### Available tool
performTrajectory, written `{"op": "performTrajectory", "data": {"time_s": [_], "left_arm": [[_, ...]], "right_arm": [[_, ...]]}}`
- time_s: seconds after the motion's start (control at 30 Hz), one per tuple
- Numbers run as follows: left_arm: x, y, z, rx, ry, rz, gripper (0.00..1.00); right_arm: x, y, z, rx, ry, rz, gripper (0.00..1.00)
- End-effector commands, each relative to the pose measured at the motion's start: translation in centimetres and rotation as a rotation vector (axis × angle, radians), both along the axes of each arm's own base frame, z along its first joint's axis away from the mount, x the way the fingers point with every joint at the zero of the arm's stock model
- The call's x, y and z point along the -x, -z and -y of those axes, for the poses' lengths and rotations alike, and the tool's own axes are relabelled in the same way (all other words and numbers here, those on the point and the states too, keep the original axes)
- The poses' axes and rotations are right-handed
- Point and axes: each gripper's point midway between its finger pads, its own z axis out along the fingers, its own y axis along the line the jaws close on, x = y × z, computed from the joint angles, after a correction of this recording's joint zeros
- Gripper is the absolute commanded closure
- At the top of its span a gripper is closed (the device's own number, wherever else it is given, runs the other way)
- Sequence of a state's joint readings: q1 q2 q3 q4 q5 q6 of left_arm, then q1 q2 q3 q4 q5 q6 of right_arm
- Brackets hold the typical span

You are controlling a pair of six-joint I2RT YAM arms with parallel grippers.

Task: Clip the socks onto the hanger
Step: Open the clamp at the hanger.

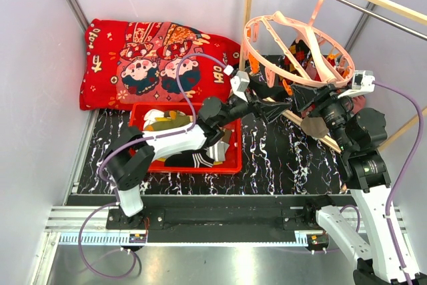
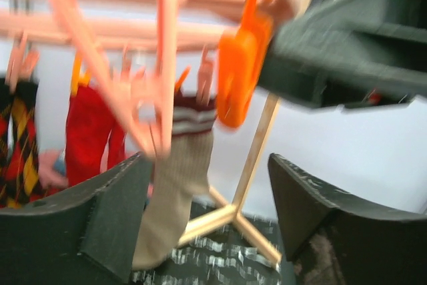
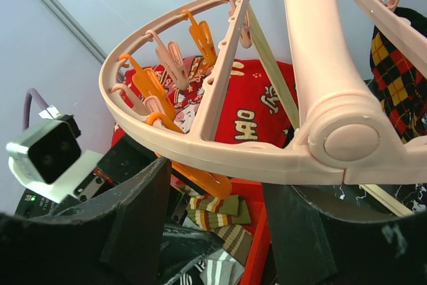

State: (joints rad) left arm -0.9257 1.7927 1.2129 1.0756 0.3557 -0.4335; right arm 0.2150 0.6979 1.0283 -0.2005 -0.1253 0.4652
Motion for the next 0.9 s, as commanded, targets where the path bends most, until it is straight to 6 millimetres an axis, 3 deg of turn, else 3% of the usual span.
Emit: {"op": "performTrajectory", "data": {"time_s": [0.0,0.3,0.87], "left_arm": [[1.7,-5.9,-0.6,0.195,0.025,0.128,0.32],[2.0,-6.4,0.4,0.206,0.053,0.120,0.38],[2.6,-6.5,1.1,0.242,0.067,0.090,0.76]], "right_arm": [[1.1,-2.5,-0.3,-0.015,-0.028,0.062,0.36],[1.4,-2.7,-0.2,-0.018,-0.026,0.066,0.35],[2.9,-3.7,0.2,-0.010,-0.026,0.066,0.34]]}}
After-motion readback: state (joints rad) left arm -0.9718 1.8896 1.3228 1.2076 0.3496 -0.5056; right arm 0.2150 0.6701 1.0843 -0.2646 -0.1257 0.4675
